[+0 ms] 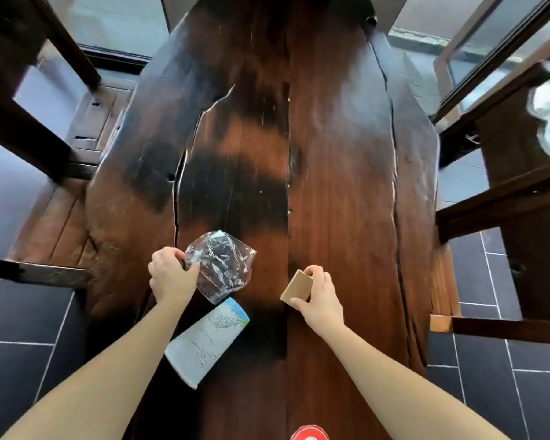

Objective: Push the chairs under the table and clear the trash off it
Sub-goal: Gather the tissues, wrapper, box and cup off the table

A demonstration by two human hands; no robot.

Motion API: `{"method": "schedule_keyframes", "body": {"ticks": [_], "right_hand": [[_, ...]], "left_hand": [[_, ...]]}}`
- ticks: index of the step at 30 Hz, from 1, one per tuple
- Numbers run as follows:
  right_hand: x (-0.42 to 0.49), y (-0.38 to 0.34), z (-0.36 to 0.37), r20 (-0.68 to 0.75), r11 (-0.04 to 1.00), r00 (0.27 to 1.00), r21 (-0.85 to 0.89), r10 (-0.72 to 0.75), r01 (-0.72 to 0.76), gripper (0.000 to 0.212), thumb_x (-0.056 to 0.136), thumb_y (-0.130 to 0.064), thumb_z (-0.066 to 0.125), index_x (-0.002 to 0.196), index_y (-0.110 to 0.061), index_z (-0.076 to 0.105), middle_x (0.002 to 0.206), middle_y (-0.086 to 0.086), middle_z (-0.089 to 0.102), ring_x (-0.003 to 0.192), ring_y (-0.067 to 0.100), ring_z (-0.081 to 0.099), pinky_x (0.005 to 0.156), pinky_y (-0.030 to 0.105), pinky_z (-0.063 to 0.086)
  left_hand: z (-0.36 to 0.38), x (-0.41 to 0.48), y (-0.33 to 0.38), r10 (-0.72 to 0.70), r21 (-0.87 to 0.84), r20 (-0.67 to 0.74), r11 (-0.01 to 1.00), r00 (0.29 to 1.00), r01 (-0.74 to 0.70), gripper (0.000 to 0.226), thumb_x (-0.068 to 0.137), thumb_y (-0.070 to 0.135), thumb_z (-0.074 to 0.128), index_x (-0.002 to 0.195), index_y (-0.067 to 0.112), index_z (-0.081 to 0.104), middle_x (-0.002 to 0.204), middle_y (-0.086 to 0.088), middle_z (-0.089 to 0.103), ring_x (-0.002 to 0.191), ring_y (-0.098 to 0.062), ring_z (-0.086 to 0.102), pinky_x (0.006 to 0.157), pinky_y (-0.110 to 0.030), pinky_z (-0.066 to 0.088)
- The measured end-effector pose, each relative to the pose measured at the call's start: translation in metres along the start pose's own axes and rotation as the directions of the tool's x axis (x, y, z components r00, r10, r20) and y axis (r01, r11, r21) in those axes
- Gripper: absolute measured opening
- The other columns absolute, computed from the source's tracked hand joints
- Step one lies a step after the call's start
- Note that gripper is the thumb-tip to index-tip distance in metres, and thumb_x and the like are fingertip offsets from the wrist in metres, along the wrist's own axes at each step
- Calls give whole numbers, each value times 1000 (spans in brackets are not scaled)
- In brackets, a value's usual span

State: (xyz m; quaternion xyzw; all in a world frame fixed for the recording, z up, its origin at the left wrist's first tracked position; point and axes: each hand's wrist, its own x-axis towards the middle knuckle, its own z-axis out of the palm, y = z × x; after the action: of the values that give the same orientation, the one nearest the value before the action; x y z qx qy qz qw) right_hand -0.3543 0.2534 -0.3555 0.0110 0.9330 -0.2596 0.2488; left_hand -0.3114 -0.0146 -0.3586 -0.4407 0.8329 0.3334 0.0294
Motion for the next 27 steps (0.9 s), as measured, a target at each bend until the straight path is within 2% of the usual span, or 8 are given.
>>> {"method": "schedule_keyframes", "body": {"ticks": [3,8,14,18,20,22,24,27], "right_hand": [[-2,4,-8,-13,975,998,217,57,-53,41,84,-14,71,115,-26,47,112,-3,57,106,16,57,77,19,45],[-18,5,-44,-77,871,993,490,95,-45,35,88,-17,67,120,-23,55,114,-7,58,101,6,54,82,15,46],[-57,15,-101,-117,648,993,757,5,86,17,90,-19,64,105,-27,64,106,-2,68,104,14,62,89,30,52],[-87,51,-125,-200,589,980,791,-6,165,19,85,-20,71,102,-27,68,125,4,57,118,17,54,98,27,48],[-109,85,-135,-220,603,975,782,32,156,20,84,-19,71,103,-24,67,136,-2,41,122,11,45,92,14,47],[-138,125,-146,-229,563,970,813,79,146,22,84,-15,71,105,-21,66,137,-3,36,120,9,44,84,14,49],[-169,168,-153,-243,530,964,835,113,148,20,85,-10,69,102,-21,67,127,0,53,109,10,54,81,16,50],[-218,234,-152,-250,512,935,855,253,90,23,85,-7,68,101,-24,67,99,-4,69,92,8,63,80,19,48]], "left_hand": [[-5,-1,22,7,-202,9,979,1000,-5,22,84,13,66,99,9,50,99,-11,61,87,-23,52,77,-34,40],[-12,-16,79,90,-453,-35,886,995,-96,33,85,8,64,116,10,53,107,-7,61,95,-18,58,83,-27,46],[2,-96,149,352,-588,175,787,919,-189,27,90,10,59,116,16,53,114,-4,60,106,-19,60,90,-34,53],[31,-177,177,389,-633,467,774,794,-7,14,95,11,51,106,18,55,102,2,69,93,-12,67,73,-28,56],[53,-217,184,362,-598,607,794,707,107,12,95,13,51,103,19,57,96,2,72,85,-13,69,66,-28,55],[77,-260,188,342,-533,725,828,598,174,15,93,14,53,107,18,57,93,1,71,77,-14,65,65,-28,47],[102,-304,189,360,-476,810,864,462,163,17,93,17,54,109,17,58,88,1,68,70,-11,61,63,-27,45],[142,-366,180,377,-397,868,918,324,-4,25,88,18,64,111,14,58,96,-2,66,78,-12,62,59,-24,50]]}}
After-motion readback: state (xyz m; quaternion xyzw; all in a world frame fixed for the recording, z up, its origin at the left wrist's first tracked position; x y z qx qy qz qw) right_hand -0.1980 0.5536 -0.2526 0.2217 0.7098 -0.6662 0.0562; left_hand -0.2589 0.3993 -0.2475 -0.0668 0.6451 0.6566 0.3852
